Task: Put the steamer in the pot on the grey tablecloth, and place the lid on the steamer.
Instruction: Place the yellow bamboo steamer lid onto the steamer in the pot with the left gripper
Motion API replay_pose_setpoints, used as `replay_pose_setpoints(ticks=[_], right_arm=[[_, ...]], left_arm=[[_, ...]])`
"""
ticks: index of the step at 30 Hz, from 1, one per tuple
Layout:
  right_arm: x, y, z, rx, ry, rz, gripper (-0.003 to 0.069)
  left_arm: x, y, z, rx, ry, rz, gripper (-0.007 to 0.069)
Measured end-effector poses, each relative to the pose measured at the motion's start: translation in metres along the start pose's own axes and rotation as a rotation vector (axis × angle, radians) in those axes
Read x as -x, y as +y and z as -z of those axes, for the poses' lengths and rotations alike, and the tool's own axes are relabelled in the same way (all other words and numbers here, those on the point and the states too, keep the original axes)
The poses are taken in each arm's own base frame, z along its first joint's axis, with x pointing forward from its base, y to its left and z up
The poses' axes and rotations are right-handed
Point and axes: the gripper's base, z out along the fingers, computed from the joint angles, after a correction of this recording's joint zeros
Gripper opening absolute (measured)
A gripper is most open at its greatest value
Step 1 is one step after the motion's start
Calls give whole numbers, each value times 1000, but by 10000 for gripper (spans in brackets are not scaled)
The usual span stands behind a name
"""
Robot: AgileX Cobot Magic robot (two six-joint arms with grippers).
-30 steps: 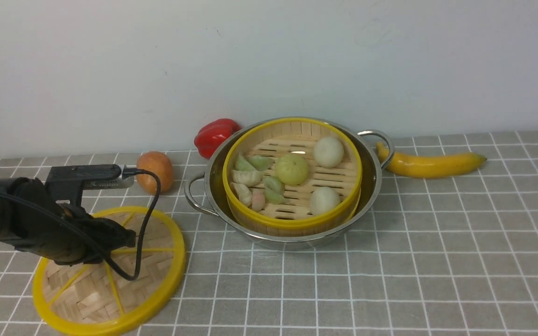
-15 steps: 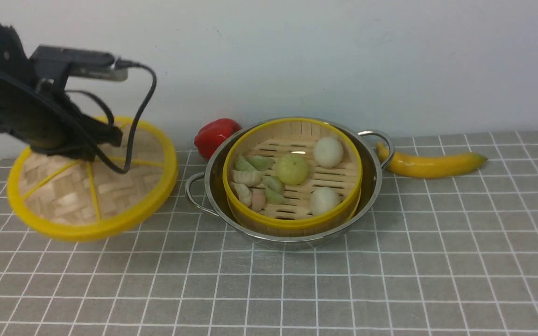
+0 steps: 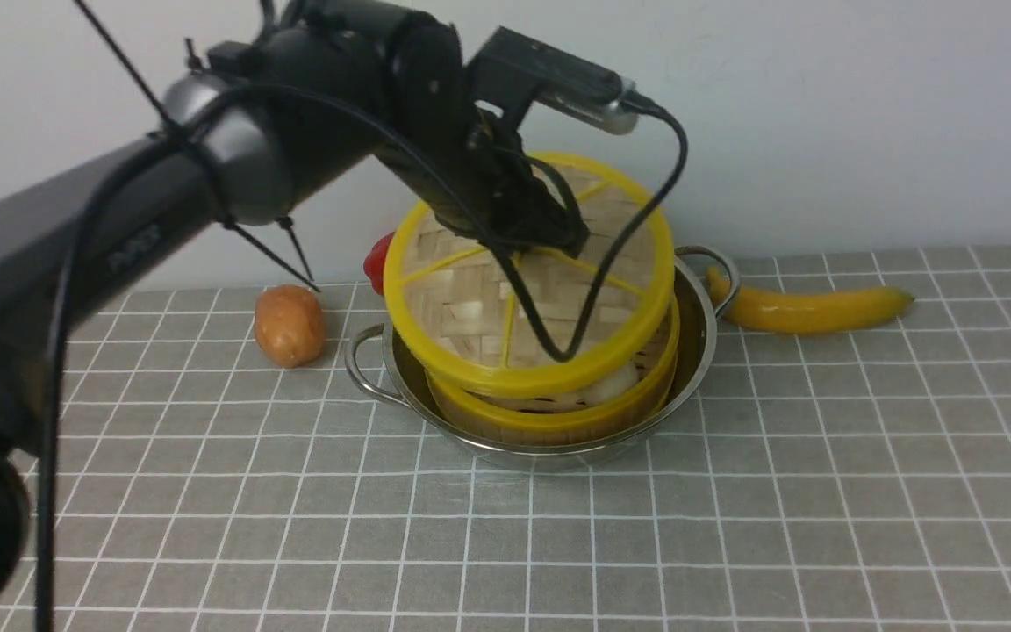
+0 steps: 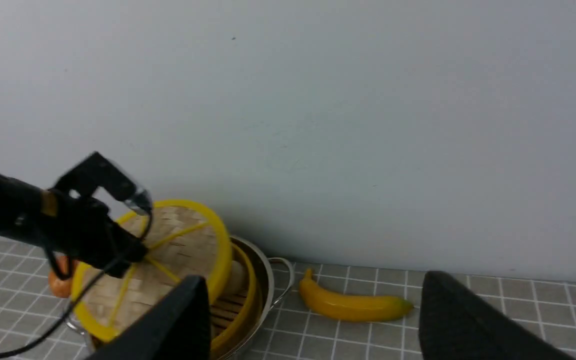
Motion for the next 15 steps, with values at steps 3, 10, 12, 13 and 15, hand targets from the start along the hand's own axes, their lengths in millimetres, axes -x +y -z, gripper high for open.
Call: replay_pose_setpoints(ticks=[3,10,12,13,15], right_arm=[[-1,2,0,23,9,-13,538],[-2,5,0,53,18,-28,538],[-2,5,0,54,19,-28,538],[-2,5,0,55,19,-29,538],[-2,5,0,57,19,-30,538]], left_arm=[[-2,-8,-21,-9,32,-11,116],[-7,-9,-42,-4,61,-17,116],[-6,-9,-43,-3,55,-16,116],[-6,-9,-44,-3,48,-16,116],[-5,-10,-47,-3,39,-16,116]])
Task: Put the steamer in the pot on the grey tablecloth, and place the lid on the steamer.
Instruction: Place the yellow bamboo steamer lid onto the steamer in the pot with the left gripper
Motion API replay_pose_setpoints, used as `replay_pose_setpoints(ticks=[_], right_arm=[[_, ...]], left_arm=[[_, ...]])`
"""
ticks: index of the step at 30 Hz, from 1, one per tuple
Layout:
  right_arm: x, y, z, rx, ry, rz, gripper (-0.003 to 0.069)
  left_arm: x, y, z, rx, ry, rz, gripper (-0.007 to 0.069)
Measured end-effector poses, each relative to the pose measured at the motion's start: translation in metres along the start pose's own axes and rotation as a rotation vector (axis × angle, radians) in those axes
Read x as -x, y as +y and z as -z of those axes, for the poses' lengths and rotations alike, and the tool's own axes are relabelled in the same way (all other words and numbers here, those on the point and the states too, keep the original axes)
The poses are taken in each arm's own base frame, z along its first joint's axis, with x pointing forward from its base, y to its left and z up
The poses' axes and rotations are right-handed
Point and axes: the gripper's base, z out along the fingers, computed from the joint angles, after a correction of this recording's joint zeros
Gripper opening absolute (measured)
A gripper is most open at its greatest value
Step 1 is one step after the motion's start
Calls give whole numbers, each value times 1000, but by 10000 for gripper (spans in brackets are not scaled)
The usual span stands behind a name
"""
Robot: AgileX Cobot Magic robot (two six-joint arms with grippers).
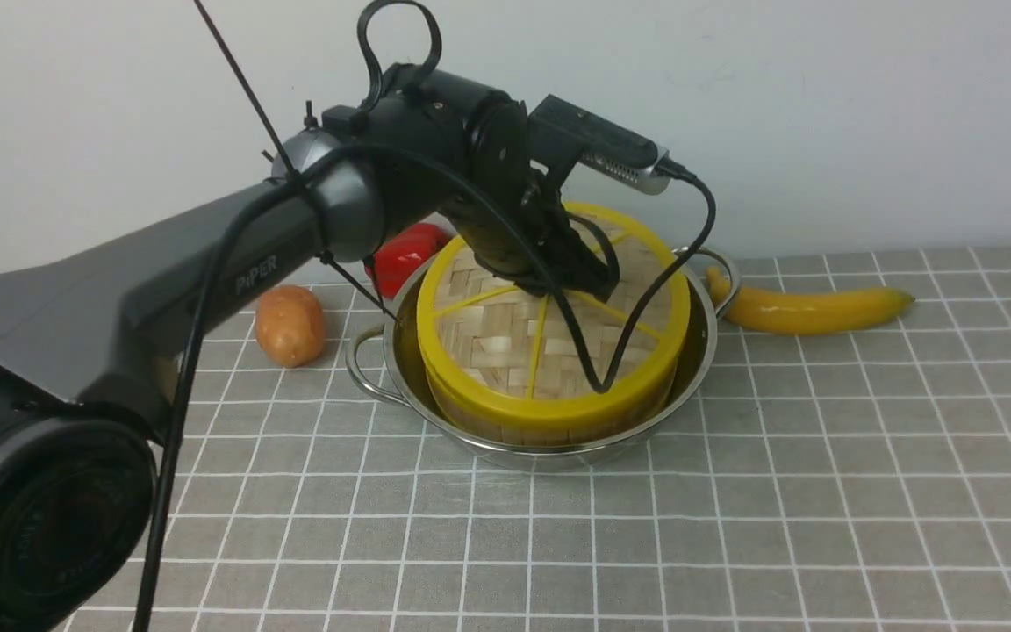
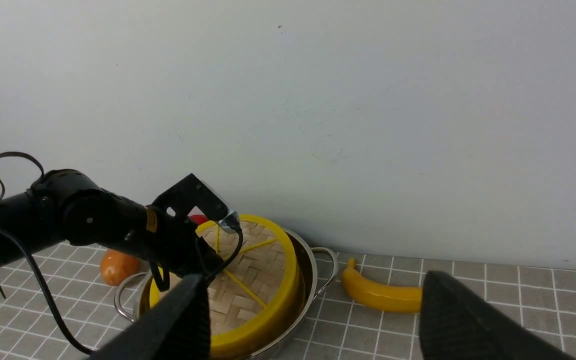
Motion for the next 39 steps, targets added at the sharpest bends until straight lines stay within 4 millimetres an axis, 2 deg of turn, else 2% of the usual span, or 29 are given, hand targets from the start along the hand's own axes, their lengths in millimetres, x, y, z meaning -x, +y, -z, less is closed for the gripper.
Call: replay_pose_setpoints(ticks=[11,31,35,37,38,39], right_arm=[[0,2,0,17,5,-8,538],[-1,4,0,40,12,-19,538],[-1,4,0,47,15,-23,538],[-1,4,0,47,15,-23,538],[-1,4,0,47,15,-23,538],[-1,4,0,47,15,-23,538]], left_arm=[[-2,3,-10,44,5,35,116],[-1,2,-11,48,1,36,119],[-1,2,-11,48,-2,36,169],[0,3,-11,51,-15,32,238],[0,3,-11,51,-16,32,244],[1,3,-11,51,-21,32,290]])
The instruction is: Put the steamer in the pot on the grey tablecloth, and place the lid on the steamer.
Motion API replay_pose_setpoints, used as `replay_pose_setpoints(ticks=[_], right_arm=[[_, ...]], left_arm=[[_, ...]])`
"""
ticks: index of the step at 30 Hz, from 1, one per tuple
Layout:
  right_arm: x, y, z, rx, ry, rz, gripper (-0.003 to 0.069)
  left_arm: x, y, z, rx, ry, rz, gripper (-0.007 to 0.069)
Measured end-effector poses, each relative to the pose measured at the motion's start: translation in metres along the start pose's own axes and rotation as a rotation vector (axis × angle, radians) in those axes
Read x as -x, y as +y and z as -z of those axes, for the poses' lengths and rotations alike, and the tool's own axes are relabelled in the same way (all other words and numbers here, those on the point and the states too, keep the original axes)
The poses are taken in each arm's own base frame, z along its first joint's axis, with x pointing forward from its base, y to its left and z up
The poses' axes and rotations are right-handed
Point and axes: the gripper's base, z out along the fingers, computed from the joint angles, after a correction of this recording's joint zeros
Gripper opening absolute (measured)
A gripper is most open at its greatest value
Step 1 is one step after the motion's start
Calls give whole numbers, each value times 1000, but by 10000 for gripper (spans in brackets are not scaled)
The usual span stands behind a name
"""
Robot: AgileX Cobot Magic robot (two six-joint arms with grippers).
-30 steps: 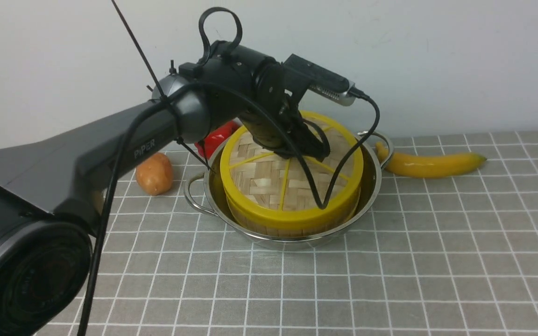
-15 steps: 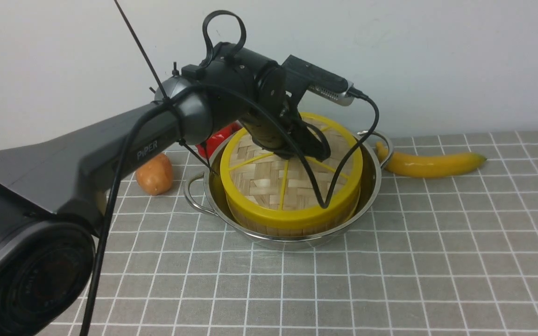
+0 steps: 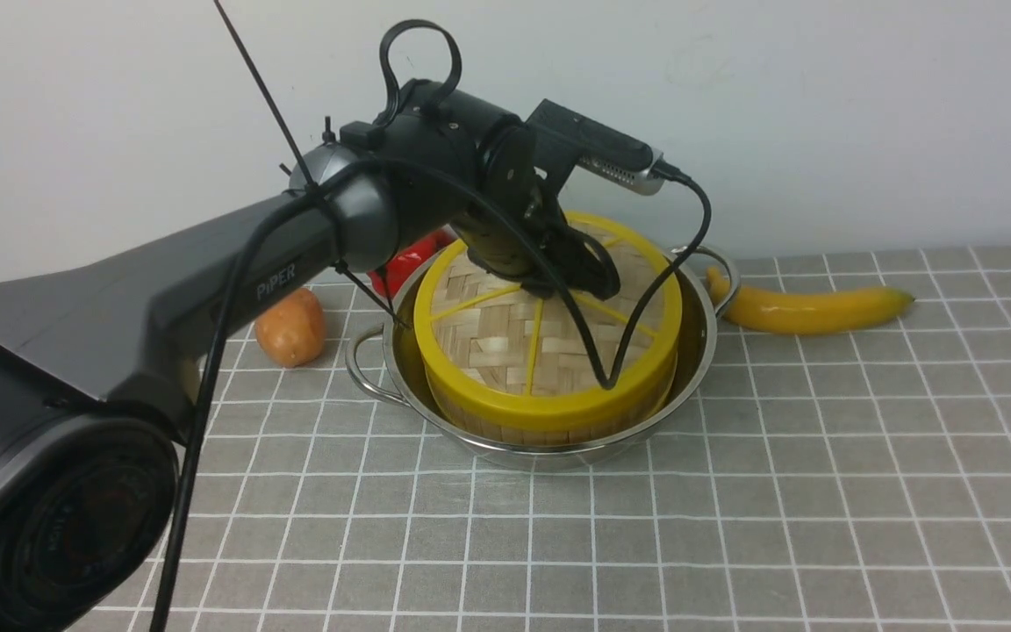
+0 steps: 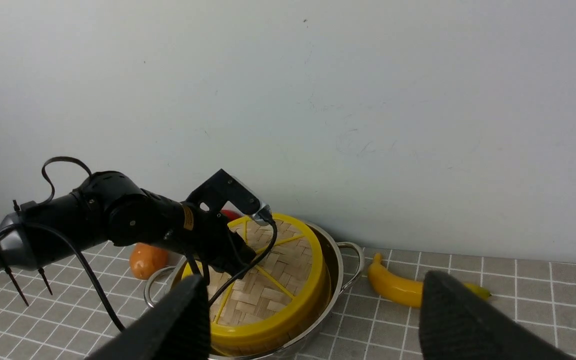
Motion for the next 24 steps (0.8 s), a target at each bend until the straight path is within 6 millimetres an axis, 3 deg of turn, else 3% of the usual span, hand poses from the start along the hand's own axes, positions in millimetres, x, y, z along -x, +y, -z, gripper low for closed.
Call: replay_pose_setpoints(ticks=[6,15,17,18,21,24], right_arm=[[0,0,0,0,0,0,538],[0,0,0,0,0,6,538],[0,0,0,0,0,28,538],[0,0,0,0,0,28,538],[0,0,0,-5,-1,77,538],[-2,-3,-4,-27,9,136,538]], left_arm=[[0,0,0,1,-2,-1,407],[4,6,10,50,-24,-46,430],[12,10,35,63,-66,-44,430],[12,11,37,65,-70,-44,430],[23,18,85,80,-147,-29,426],[26,26,138,95,-205,5,359]])
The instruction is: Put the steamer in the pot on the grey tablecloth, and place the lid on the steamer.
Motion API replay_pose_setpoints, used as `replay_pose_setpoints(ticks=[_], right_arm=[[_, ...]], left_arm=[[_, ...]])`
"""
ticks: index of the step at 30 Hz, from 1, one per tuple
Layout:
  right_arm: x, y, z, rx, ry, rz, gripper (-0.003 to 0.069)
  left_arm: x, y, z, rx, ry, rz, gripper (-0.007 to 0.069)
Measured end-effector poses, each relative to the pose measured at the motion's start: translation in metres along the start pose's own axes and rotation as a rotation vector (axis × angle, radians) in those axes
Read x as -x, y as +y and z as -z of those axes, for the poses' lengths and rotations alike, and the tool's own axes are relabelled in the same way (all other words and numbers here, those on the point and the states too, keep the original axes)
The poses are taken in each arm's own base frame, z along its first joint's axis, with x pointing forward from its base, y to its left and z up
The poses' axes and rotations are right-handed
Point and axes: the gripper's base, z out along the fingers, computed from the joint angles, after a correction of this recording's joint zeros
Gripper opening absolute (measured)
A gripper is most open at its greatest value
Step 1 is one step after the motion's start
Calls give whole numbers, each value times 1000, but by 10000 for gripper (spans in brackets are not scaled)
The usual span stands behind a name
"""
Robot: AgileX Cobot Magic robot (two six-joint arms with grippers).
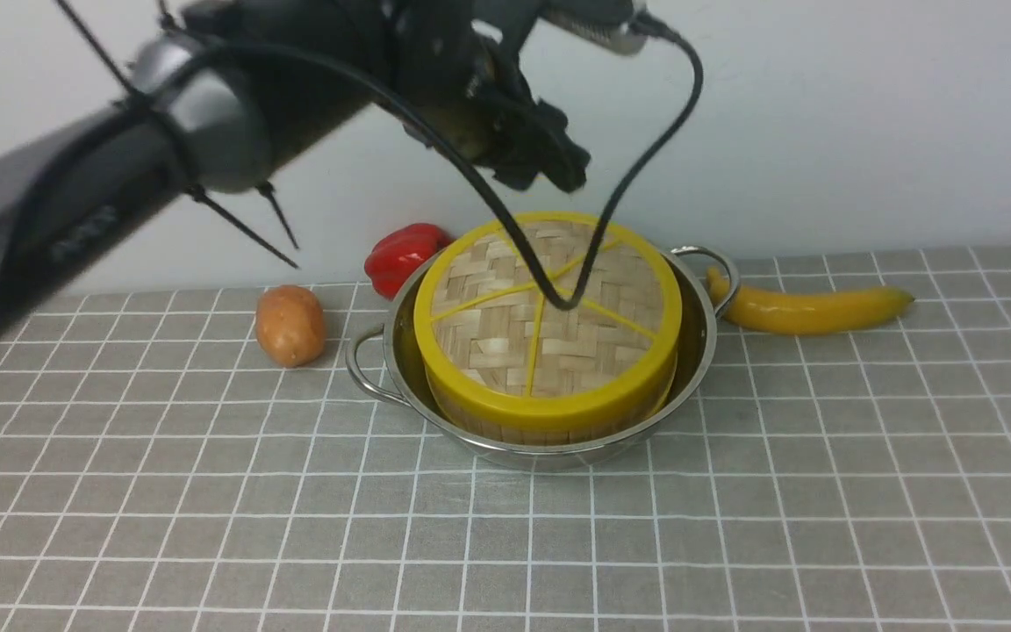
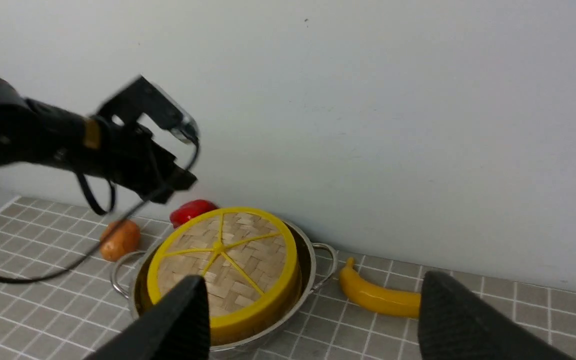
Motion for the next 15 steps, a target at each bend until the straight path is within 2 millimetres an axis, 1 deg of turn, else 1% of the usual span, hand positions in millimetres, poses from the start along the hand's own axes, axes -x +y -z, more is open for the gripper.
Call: replay_pose_setpoints(ticks=[1,2,4,5,6,7,8,10,11,12,13,14,15], right_arm=[[0,0,0,-2,1,4,538],[-6,-3,-6,-32,21,44,533],[-15,-8,-12,-73,50,84,517],[-18,-9,-13,-78,59,87,511],[-34,-14,-18,-117,93,114,478],[-38,-16,-19,-125,98,120,469],[-49,-19,-22,-141,102,134,442],[-74,-25,-25,-164,83,158,372],[-77,-26,-25,-167,80,160,358],[-100,-30,-28,-174,58,163,300],[-102,-31,-29,-176,55,162,285],[-121,-34,-31,-178,50,160,248],[-130,-35,-33,-175,39,157,213]], left_arm=[[1,2,7,2,-7,3,344],[6,8,35,11,-30,14,267],[7,15,67,21,-49,27,144],[7,16,70,22,-49,29,130],[5,21,96,33,-51,35,34],[4,21,99,33,-49,33,27],[0,25,116,38,-51,27,-6],[-12,27,139,40,-56,10,-23],[-12,27,139,40,-58,10,-23],[-27,27,153,39,-74,-3,-23],[-29,27,154,39,-71,-4,-23],[-45,24,159,34,-93,-18,-23],[-54,24,166,32,-132,-21,-23]])
